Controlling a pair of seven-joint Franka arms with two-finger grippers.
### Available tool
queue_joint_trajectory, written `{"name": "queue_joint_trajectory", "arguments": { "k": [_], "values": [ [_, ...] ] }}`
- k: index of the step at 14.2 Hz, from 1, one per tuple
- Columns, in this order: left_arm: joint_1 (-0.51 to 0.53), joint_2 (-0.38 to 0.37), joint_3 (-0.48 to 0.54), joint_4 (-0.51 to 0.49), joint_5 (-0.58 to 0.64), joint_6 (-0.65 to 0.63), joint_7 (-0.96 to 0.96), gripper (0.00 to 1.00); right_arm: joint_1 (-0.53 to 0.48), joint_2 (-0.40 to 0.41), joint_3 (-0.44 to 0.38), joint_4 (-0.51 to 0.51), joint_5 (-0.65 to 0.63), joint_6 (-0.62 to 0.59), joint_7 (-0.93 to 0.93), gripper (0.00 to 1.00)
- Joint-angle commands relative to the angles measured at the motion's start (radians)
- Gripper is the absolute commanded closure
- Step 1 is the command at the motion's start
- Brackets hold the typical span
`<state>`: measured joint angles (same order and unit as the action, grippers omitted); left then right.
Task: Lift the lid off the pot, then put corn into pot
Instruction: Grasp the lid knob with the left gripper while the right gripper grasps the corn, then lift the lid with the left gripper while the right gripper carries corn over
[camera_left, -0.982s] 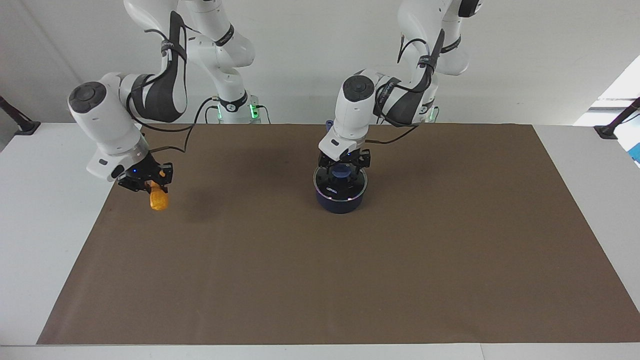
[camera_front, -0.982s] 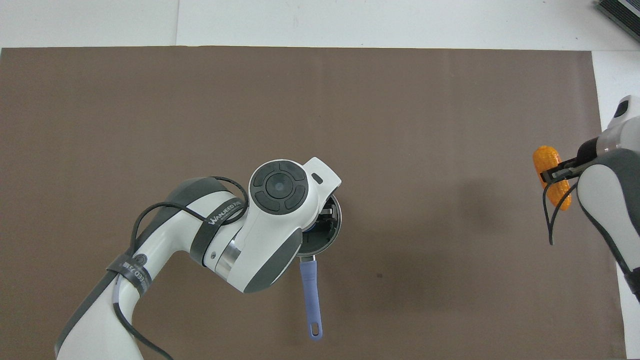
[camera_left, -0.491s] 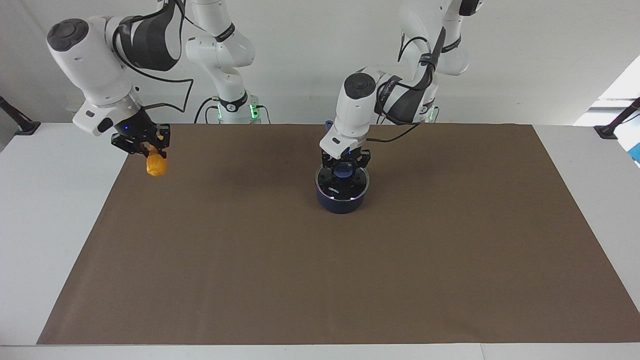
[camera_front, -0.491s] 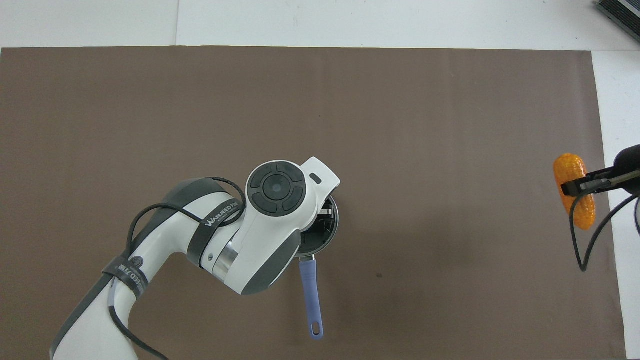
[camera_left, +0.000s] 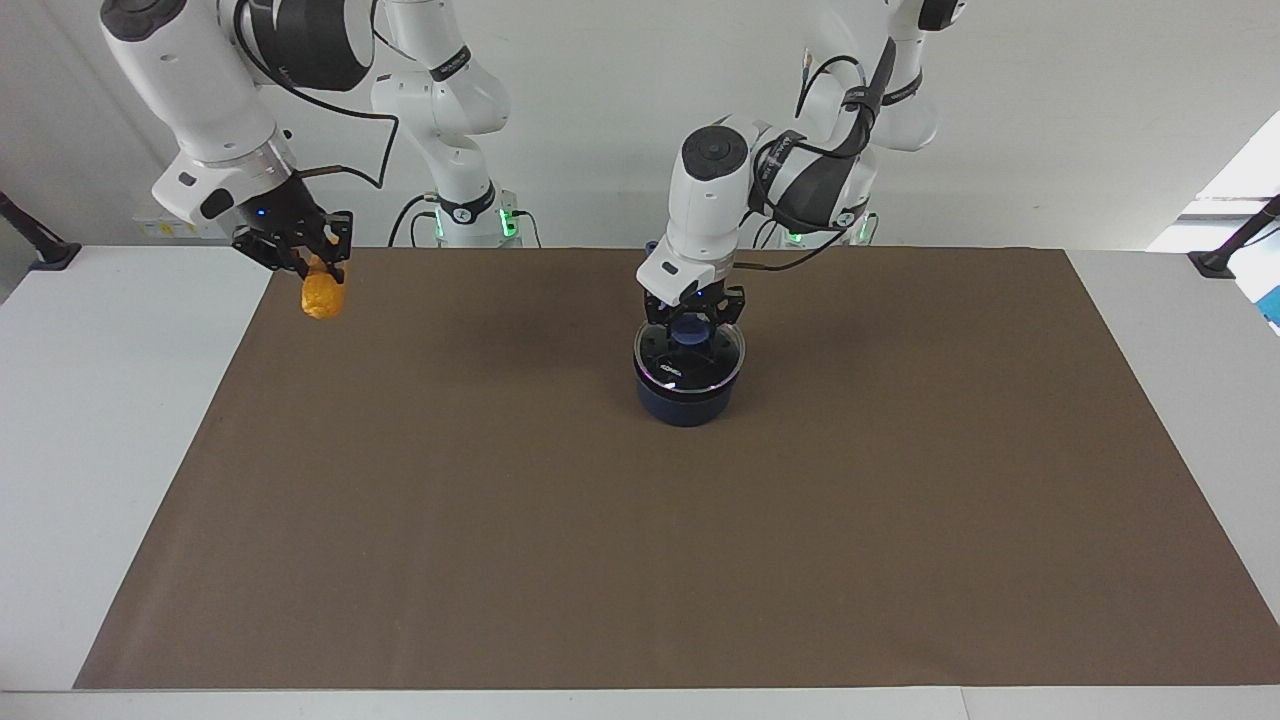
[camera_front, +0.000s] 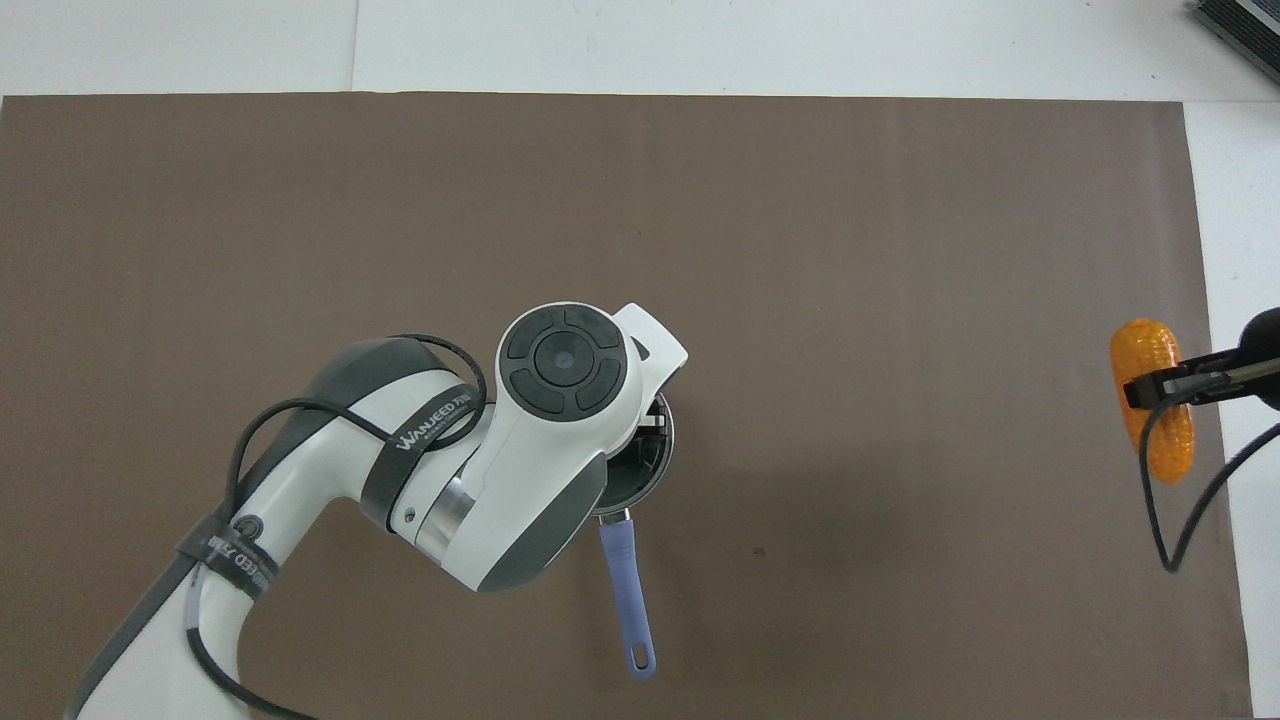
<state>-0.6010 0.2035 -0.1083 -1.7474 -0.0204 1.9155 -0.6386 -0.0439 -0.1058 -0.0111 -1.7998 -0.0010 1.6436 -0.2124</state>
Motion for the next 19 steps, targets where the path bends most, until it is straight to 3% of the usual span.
{"name": "queue_joint_trajectory", "arguments": {
  "k": [1, 6, 10, 13, 19],
  "values": [
    [0.015, -0.038, 0.025, 0.055, 0.02, -0.075, -0.003, 1.0, -0.004, 0.005, 0.068, 0.01, -0.002, 0.002, 0.097, 1.0],
    [0.147, -0.076, 0.025, 0.059, 0.013, -0.089, 0.085, 1.0, 0.022, 0.046, 0.2, 0.004, 0.002, 0.079, 0.264, 1.0],
    [0.292, -0.075, 0.027, 0.048, 0.013, -0.082, 0.2, 1.0, 0.195, 0.147, 0.2, 0.028, 0.003, 0.198, 0.439, 1.0],
    [0.409, -0.067, 0.027, 0.043, 0.013, -0.066, 0.31, 1.0, 0.315, 0.276, 0.198, 0.137, 0.001, 0.216, 0.55, 1.0],
    [0.613, -0.073, 0.027, -0.006, 0.013, -0.063, 0.574, 1.0, 0.452, 0.405, 0.2, 0.181, -0.001, 0.297, 0.676, 1.0]
  ]
}}
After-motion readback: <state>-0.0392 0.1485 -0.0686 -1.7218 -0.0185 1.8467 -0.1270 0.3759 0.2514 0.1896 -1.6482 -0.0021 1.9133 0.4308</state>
